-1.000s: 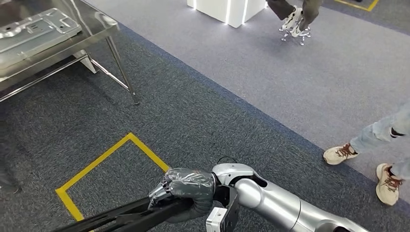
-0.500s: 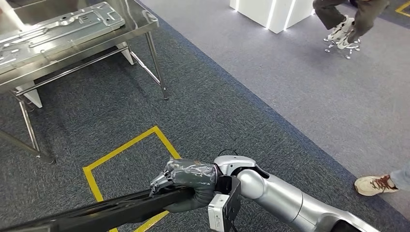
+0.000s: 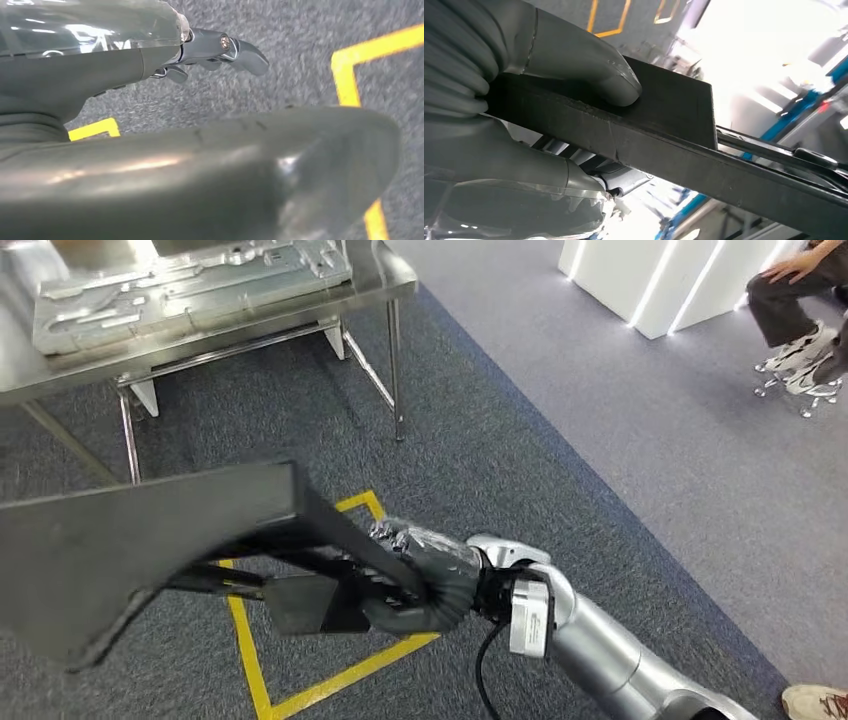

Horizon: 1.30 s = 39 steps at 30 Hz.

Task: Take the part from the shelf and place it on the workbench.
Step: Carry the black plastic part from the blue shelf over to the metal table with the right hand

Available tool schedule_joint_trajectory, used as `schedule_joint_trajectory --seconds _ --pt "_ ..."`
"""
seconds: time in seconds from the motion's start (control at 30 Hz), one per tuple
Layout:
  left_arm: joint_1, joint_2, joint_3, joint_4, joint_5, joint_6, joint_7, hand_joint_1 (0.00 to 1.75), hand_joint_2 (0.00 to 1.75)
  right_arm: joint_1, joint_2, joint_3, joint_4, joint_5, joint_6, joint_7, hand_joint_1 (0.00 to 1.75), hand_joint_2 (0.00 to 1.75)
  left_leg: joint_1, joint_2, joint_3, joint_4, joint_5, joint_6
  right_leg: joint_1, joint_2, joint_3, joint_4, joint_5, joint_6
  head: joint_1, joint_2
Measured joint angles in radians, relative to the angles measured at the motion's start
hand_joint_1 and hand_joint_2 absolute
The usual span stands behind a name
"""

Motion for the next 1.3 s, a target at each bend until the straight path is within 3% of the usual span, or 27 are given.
schedule_joint_trajectory --seconds 0.07,0.1,0.13,0.2,0.27,0.33,0.4,0.47,0.53,0.6,0.63,0.67,0.73,0.8,0.93,1.0,1.07,1.1,1.13,1.17,1.23,1.3 --pt "-0.005 -0.001 0.003 0.000 0.000 -0.004 -0.002 0.00 0.00 0.010 0.001 -0.008 -0.003 0.016 0.012 0.002 1.75 1.75 0.000 -0.027 0.000 0.001 0.000 0.004 -0.001 0.035 -0.071 0.132 -0.053 0.002 0.001 0.000" --pt "-0.006 -0.001 0.004 0.000 0.000 -0.006 -0.002 0.00 0.00 0.015 0.001 -0.009 -0.003 0.026 0.017 0.004 1.75 1.75 0.000 -0.043 0.000 0.003 -0.001 0.005 -0.001 0.040 -0.098 0.175 -0.059 0.003 0.001 0.000" --pt "-0.006 -0.002 0.005 0.000 0.000 -0.007 -0.002 0.00 0.00 0.018 0.002 -0.008 -0.003 0.035 0.022 0.008 1.75 1.75 0.000 -0.058 0.000 0.005 -0.002 0.004 -0.002 0.042 -0.106 0.177 -0.043 0.003 0.001 0.000" --pt "-0.006 -0.004 0.007 0.000 0.000 -0.008 -0.002 0.00 0.00 0.018 0.005 -0.004 -0.003 0.050 0.029 0.014 1.75 1.75 0.000 -0.088 0.001 0.011 -0.006 0.000 -0.005 0.060 -0.069 0.075 0.033 0.000 0.001 0.000" --pt "-0.007 -0.007 0.011 0.000 0.000 -0.008 -0.003 0.00 0.00 0.017 0.008 0.001 -0.003 0.059 0.030 0.017 1.75 1.75 0.000 -0.115 -0.004 0.019 -0.010 -0.008 -0.011 0.108 -0.021 -0.041 0.082 -0.002 0.001 0.000" --pt "-0.008 -0.009 0.015 0.000 0.002 -0.010 -0.005 0.00 0.00 0.017 0.011 0.006 -0.003 0.066 0.029 0.018 1.75 1.75 0.003 -0.138 -0.012 0.021 -0.010 -0.019 -0.011 0.127 -0.007 -0.080 0.085 -0.004 0.001 0.000" --pt "-0.004 -0.010 0.021 0.000 0.007 -0.014 -0.007 0.00 0.00 0.014 0.016 0.011 -0.003 0.078 0.028 0.019 1.75 1.75 0.006 -0.152 -0.017 0.018 -0.008 -0.032 -0.011 0.103 -0.001 -0.088 0.088 -0.013 0.001 0.000" --pt "-0.003 -0.012 0.027 0.000 0.018 -0.024 -0.012 0.00 0.00 0.009 0.022 0.015 -0.001 0.100 0.025 0.018 1.75 1.75 0.004 -0.107 -0.033 0.052 -0.031 -0.043 -0.015 0.080 0.009 -0.101 0.090 -0.026 -0.004 0.000" --pt "-0.009 -0.014 0.034 0.000 0.036 -0.044 -0.019 0.00 0.00 0.006 0.024 0.020 0.003 0.128 0.019 0.016 1.75 1.75 0.005 -0.041 -0.085 0.160 -0.087 -0.052 -0.012 0.057 0.014 -0.106 0.089 -0.035 -0.009 0.000" --pt "-0.013 -0.014 0.046 0.000 0.056 -0.069 -0.027 0.00 0.00 0.008 0.024 0.032 0.011 0.162 0.005 0.012 1.75 1.75 0.010 -0.017 -0.139 0.267 -0.126 -0.060 -0.010 0.038 0.015 -0.105 0.086 -0.037 -0.010 0.000" --pt "-0.013 -0.015 0.051 0.000 0.064 -0.081 -0.033 0.00 0.00 0.012 0.024 0.042 0.016 0.182 -0.008 0.007 1.75 1.75 0.013 -0.014 -0.145 0.279 -0.121 -0.063 -0.010 0.031 0.015 -0.104 0.085 -0.036 -0.010 0.000" --pt "-0.012 -0.015 0.056 0.000 0.068 -0.090 -0.039 0.00 0.00 0.018 0.024 0.053 0.021 0.200 -0.022 0.001 1.75 1.75 0.015 -0.011 -0.133 0.255 -0.100 -0.066 -0.011 0.027 0.016 -0.103 0.083 -0.035 -0.010 0.000" --pt "-0.012 -0.015 0.062 0.000 0.072 -0.106 -0.052 0.00 0.00 0.032 0.028 0.077 0.029 0.229 -0.058 -0.012 1.75 1.75 0.019 -0.006 -0.064 0.124 -0.039 -0.067 -0.011 0.021 0.020 -0.100 0.078 -0.028 -0.010 0.000" --pt "-0.014 -0.015 0.069 0.000 0.073 -0.117 -0.059 0.00 0.00 0.038 0.033 0.097 0.036 0.241 -0.083 -0.019 1.75 1.75 0.015 -0.002 -0.012 0.027 -0.011 -0.057 -0.009 0.019 0.022 -0.098 0.073 -0.018 -0.009 0.000" --pt "-0.015 -0.015 0.074 0.000 0.070 -0.131 -0.061 0.00 0.00 0.034 0.040 0.115 0.039 0.234 -0.095 -0.010 1.75 1.75 0.010 -0.007 -0.002 0.008 -0.011 -0.029 -0.009 0.020 0.024 -0.094 0.066 0.006 -0.009 0.000" --pt "-0.020 -0.016 0.075 0.000 0.065 -0.138 -0.063 0.00 0.00 0.025 0.044 0.122 0.038 0.226 -0.095 0.007 1.75 1.75 0.013 -0.008 0.003 0.002 -0.009 -0.017 -0.010 0.027 -0.005 -0.030 0.028 0.013 -0.008 0.000" --pt "-0.025 -0.016 0.075 0.000 0.058 -0.146 -0.066 0.00 0.00 0.020 0.046 0.128 0.038 0.217 -0.095 0.022 1.75 1.75 0.010 -0.009 0.004 0.002 -0.011 -0.009 -0.009 0.035 -0.075 0.103 -0.028 0.014 -0.007 0.000" --pt "-0.026 -0.016 0.075 0.000 0.055 -0.150 -0.070 0.00 0.00 0.019 0.047 0.131 0.038 0.212 -0.096 0.028 1.75 1.75 0.009 -0.011 0.004 0.003 -0.013 -0.008 -0.009 0.036 -0.107 0.158 -0.043 0.014 -0.007 0.000" --pt "-0.026 -0.016 0.075 0.000 0.051 -0.154 -0.074 0.00 0.00 0.019 0.047 0.134 0.038 0.208 -0.096 0.033 1.75 1.75 0.008 -0.012 0.005 0.005 -0.015 -0.006 -0.009 0.037 -0.126 0.184 -0.040 0.013 -0.007 0.000" --pt "-0.025 -0.017 0.075 0.000 0.048 -0.158 -0.078 0.00 0.00 0.019 0.047 0.137 0.038 0.205 -0.098 0.036 1.75 1.75 0.008 -0.015 0.006 0.006 -0.017 -0.006 -0.009 0.038 -0.125 0.171 -0.018 0.010 -0.007 0.000" --pt "-0.026 -0.020 0.075 0.000 0.042 -0.164 -0.086 0.00 0.00 0.017 0.047 0.140 0.036 0.200 -0.104 0.038 1.75 1.75 0.006 -0.020 0.012 0.009 -0.023 -0.009 -0.007 0.040 -0.074 0.051 0.055 0.000 -0.007 0.000" --pt "-0.026 -0.024 0.075 0.000 0.038 -0.169 -0.093 0.00 0.00 0.017 0.047 0.140 0.030 0.196 -0.117 0.037 1.75 1.75 0.002 -0.023 0.016 0.012 -0.029 -0.017 -0.002 0.042 -0.022 -0.062 0.095 -0.009 -0.007 0.000"
